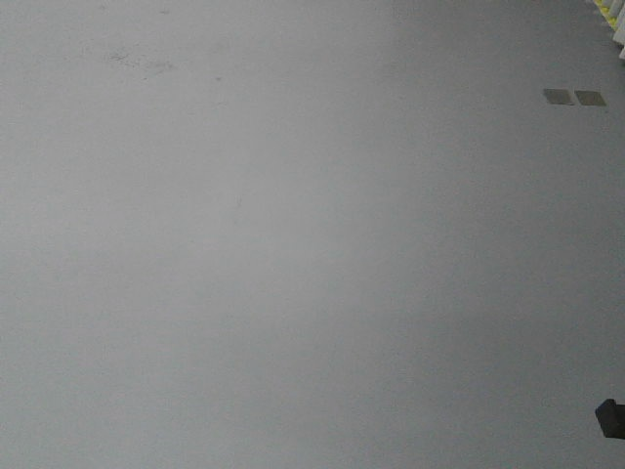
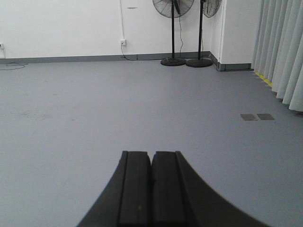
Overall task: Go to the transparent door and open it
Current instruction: 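Drive the base forward across the grey floor with both arms stowed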
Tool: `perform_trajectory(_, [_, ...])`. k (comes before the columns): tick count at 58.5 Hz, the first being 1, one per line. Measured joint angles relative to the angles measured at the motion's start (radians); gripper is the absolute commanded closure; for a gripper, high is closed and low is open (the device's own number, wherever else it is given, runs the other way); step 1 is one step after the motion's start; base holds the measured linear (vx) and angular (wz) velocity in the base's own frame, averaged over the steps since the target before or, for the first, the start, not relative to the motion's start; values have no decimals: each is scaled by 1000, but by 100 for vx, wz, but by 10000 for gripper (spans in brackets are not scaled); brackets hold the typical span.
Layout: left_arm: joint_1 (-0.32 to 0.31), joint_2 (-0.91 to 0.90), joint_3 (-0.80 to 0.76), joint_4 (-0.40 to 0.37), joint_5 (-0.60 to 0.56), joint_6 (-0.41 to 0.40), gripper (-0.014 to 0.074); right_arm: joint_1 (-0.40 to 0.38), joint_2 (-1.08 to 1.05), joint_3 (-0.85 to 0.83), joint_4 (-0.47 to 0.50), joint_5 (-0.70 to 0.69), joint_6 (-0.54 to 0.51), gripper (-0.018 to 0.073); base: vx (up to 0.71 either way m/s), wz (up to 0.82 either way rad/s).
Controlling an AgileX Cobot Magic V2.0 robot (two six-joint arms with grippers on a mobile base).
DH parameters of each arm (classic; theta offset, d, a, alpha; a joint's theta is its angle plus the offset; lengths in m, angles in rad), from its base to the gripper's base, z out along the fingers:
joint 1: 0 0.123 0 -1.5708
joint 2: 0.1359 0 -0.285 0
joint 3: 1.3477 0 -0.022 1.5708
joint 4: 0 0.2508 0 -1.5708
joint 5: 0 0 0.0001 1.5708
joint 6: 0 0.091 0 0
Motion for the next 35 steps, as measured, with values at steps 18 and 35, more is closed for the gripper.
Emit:
perform_trajectory(18, [0, 0, 0, 0, 0, 0, 603, 0, 0, 0, 0, 0, 0, 565, 0, 0])
perform_trajectory(35, [0, 0, 0, 0, 0, 0, 603, 0, 0, 0, 0, 0, 0, 565, 0, 0])
